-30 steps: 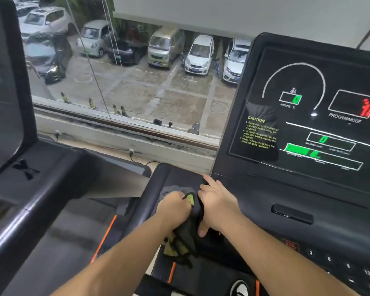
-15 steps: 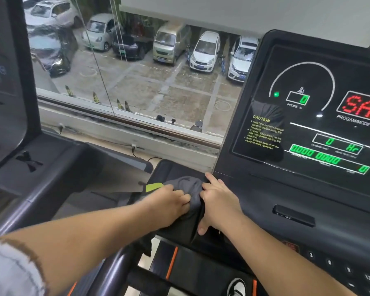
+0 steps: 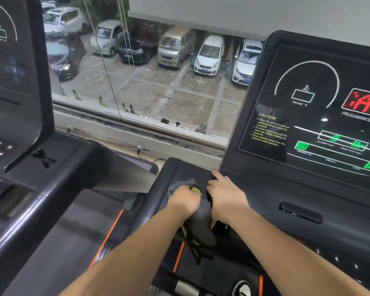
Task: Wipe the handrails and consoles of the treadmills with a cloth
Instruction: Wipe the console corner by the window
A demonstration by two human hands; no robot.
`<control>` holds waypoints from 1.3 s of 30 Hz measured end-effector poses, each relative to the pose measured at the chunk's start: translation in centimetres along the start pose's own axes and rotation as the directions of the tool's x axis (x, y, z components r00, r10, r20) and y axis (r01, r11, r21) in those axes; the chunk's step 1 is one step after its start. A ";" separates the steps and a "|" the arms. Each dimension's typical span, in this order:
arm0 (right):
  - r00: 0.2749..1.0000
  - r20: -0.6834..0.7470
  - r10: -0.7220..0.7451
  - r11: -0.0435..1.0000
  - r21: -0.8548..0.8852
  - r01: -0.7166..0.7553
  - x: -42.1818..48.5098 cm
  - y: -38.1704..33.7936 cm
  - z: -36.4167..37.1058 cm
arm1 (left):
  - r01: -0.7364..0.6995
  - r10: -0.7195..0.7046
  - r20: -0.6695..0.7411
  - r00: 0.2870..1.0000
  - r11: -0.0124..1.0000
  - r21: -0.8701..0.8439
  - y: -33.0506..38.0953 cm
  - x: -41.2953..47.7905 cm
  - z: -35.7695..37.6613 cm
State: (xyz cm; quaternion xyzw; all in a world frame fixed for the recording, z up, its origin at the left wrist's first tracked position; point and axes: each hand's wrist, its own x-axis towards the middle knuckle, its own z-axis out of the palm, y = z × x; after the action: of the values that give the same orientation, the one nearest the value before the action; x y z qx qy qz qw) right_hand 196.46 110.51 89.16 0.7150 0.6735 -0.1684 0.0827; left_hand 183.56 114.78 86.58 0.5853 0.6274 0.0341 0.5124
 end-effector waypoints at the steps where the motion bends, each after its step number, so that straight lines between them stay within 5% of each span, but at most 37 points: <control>1: 1.000 0.008 -0.008 1.000 -0.025 0.009 0.0 0.0 0.1 | -0.048 0.044 0.035 0.998 0.992 0.118 -0.1 0.1 -0.1; 3: 0.998 0.051 -0.020 0.998 -0.066 0.023 0.0 -0.1 0.0 | -0.194 0.127 0.187 0.974 0.892 0.407 0.1 0.0 -1.2; 6: 0.995 0.095 -0.003 0.998 -0.063 0.009 0.1 -0.2 -0.2 | -0.434 0.207 0.382 0.901 0.376 0.819 0.2 0.0 -2.8; 8: 0.994 0.108 0.022 0.999 -0.045 -0.017 0.5 -0.2 0.0 | -0.521 0.350 0.463 0.814 0.089 0.849 -0.3 0.2 -3.4; 10: 0.990 0.134 0.044 0.998 -0.047 -0.038 0.6 -0.3 0.1 | -0.578 0.475 0.528 0.704 -0.049 0.815 -0.9 0.7 -3.9; 13: 0.986 0.162 0.034 0.997 -0.079 -0.021 0.8 -0.2 -0.1 | -0.574 0.489 0.484 0.726 0.043 0.818 -1.0 1.0 -3.3; 16: 0.985 0.165 0.046 0.997 -0.061 -0.036 0.8 -0.2 -0.1 | -0.447 0.349 0.306 0.886 0.460 0.767 0.1 0.6 -2.1; 18: 0.986 0.163 0.027 0.997 -0.073 -0.016 0.6 -0.2 -0.3 | -0.319 0.221 0.236 0.946 0.760 0.566 0.6 0.4 -2.2; 21: 0.989 0.149 0.015 0.995 -0.096 0.000 0.2 -0.4 -0.6 | -0.133 0.108 0.180 0.978 0.982 0.132 0.3 0.1 -2.8; 23: 0.991 0.135 0.010 0.993 -0.114 0.005 0.0 -0.4 -0.7 | 0.007 0.021 0.178 0.984 0.988 -0.156 -0.5 -1.1 -3.2; 26: 0.996 0.091 0.016 0.992 -0.124 -0.005 -0.5 -0.2 -0.8 | 0.181 -0.145 0.109 0.983 0.844 -0.504 -2.5 -2.8 -5.7; 30: 0.999 0.036 0.025 0.970 -0.244 -0.015 -1.1 0.1 -1.1 | -0.014 -0.156 -0.154 0.976 0.659 -0.752 -3.5 -3.6 -10.9; 32: 0.999 0.032 0.021 0.954 -0.300 -0.011 -1.1 0.1 -1.2 | -0.229 -0.005 -0.371 0.929 0.780 -0.583 -2.6 -3.0 -11.4; 34: 0.999 0.031 0.011 0.952 -0.305 -0.001 -1.1 0.1 -1.3 | -0.407 0.251 -0.529 0.811 0.891 -0.200 -2.1 -2.9 -9.5; 35: 1.000 0.028 0.006 0.956 -0.292 0.002 -1.0 0.1 -1.3 | -0.499 0.427 -0.516 0.743 0.867 -0.001 -2.5 -2.7 -7.7; 37: 1.000 0.018 -0.002 0.962 -0.274 0.007 -0.8 0.3 -1.2 | -0.620 0.710 -0.253 0.657 0.700 0.354 -4.2 -2.0 -3.6; 39: 1.000 0.003 -0.015 0.965 -0.263 0.015 -0.7 0.4 -1.0 | -0.612 0.800 -0.001 0.599 0.459 0.644 -6.5 -0.8 -0.3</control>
State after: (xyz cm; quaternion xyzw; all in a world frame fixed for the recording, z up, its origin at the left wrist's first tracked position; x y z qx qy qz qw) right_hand 197.00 110.17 90.32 0.6924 0.6953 -0.0785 0.1758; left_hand 178.58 112.28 83.04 0.9072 0.3704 0.1417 0.1403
